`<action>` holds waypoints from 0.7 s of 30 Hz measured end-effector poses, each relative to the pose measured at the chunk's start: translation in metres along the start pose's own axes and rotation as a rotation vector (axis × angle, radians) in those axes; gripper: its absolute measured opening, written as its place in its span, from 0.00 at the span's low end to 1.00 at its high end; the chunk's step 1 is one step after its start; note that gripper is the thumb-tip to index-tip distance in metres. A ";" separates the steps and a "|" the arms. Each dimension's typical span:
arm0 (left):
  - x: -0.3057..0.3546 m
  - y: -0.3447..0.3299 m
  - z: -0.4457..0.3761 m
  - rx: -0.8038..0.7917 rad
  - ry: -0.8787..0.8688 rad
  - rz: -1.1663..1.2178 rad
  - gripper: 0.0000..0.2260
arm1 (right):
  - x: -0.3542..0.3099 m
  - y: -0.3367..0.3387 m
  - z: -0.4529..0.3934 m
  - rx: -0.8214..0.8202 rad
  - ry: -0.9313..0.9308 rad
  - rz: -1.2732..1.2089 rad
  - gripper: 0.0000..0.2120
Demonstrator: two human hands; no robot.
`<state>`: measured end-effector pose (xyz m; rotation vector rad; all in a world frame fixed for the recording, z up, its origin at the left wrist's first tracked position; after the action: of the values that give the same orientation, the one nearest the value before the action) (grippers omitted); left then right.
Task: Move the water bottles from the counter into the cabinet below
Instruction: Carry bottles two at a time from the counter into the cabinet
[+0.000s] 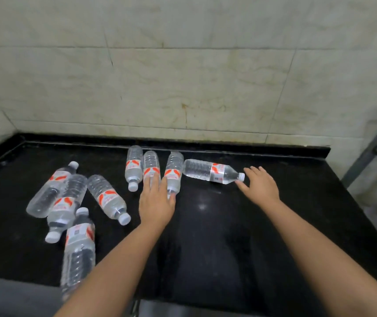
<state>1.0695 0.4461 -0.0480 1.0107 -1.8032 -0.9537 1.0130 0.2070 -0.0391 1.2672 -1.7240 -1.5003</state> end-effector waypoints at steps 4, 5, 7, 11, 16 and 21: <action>-0.003 -0.051 -0.025 -0.147 0.161 0.043 0.26 | 0.017 -0.052 -0.052 -0.110 -0.108 -0.108 0.24; -0.004 -0.061 -0.028 -0.175 0.204 0.043 0.24 | 0.020 -0.065 -0.062 -0.135 -0.159 -0.164 0.24; -0.010 -0.082 -0.032 -0.236 0.279 0.022 0.21 | 0.023 -0.089 -0.078 -0.178 -0.239 -0.247 0.25; -0.014 -0.108 -0.034 -0.265 0.385 -0.011 0.16 | 0.027 -0.121 -0.095 -0.200 -0.286 -0.306 0.21; -0.013 -0.120 -0.042 -0.168 0.565 0.225 0.15 | 0.033 -0.130 -0.103 -0.183 -0.332 -0.415 0.18; -0.007 -0.118 -0.044 -0.100 0.582 0.312 0.17 | 0.037 -0.124 -0.090 -0.204 -0.386 -0.568 0.11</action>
<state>1.1427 0.3972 -0.1386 0.8059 -1.3532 -0.4834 1.1122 0.1394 -0.1410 1.5066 -1.4308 -2.3108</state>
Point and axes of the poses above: each hand's wrist, its own z-axis away from the middle knuckle, its own y-axis out of the back of the hand, x = y × z, the point moved 1 cm from there along -z, towards the middle knuckle, and after that the axes turned 12 degrees about x, right-handed, at the moved point
